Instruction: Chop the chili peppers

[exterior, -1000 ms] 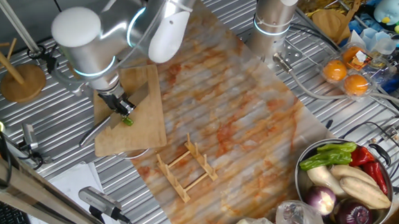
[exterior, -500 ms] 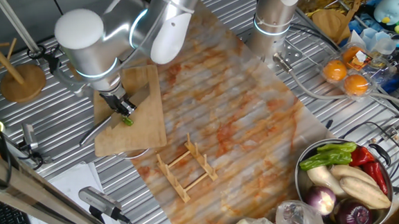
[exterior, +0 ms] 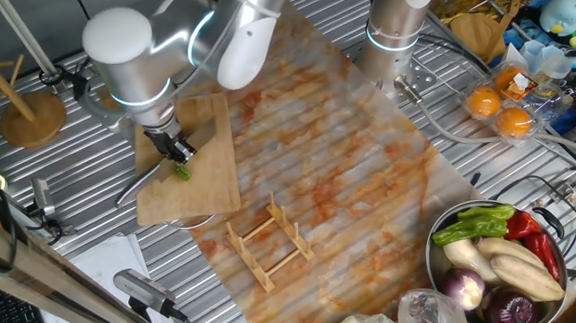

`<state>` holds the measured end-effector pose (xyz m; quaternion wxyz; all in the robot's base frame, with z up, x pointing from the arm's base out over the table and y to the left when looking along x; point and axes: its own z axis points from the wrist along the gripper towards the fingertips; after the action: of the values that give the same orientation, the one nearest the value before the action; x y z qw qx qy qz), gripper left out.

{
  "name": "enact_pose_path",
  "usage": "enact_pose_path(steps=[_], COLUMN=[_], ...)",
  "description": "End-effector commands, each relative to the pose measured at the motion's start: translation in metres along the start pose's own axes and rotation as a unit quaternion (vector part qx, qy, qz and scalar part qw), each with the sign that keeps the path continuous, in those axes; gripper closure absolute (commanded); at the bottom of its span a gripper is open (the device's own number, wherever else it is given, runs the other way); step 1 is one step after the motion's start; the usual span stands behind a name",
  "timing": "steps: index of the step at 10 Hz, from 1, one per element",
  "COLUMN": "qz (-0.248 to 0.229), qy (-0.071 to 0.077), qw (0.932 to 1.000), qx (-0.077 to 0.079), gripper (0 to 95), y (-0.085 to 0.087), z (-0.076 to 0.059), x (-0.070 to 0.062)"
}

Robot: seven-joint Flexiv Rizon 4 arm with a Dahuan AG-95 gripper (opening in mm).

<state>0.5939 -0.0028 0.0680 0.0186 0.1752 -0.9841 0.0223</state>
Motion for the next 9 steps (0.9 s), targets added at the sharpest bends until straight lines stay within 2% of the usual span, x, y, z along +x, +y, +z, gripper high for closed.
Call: enact_pose_path(steps=[1, 4, 6, 7, 9], qz=[-0.004, -0.014, -0.011, -0.008, -0.008], qy=[0.004, 0.014, 0.010, 0.006, 0.005], qw=[1.0000, 0.9997, 0.9997, 0.9996, 0.9995], qx=[0.000, -0.012, -0.022, -0.027, -0.030], gripper=[95.0, 95.0, 95.0, 95.0, 95.0], y=[0.000, -0.003, -0.005, -0.005, -0.004], z=[0.003, 0.013, 0.025, 0.027, 0.021], x=[0.000, -0.010, -0.013, -0.014, -0.011])
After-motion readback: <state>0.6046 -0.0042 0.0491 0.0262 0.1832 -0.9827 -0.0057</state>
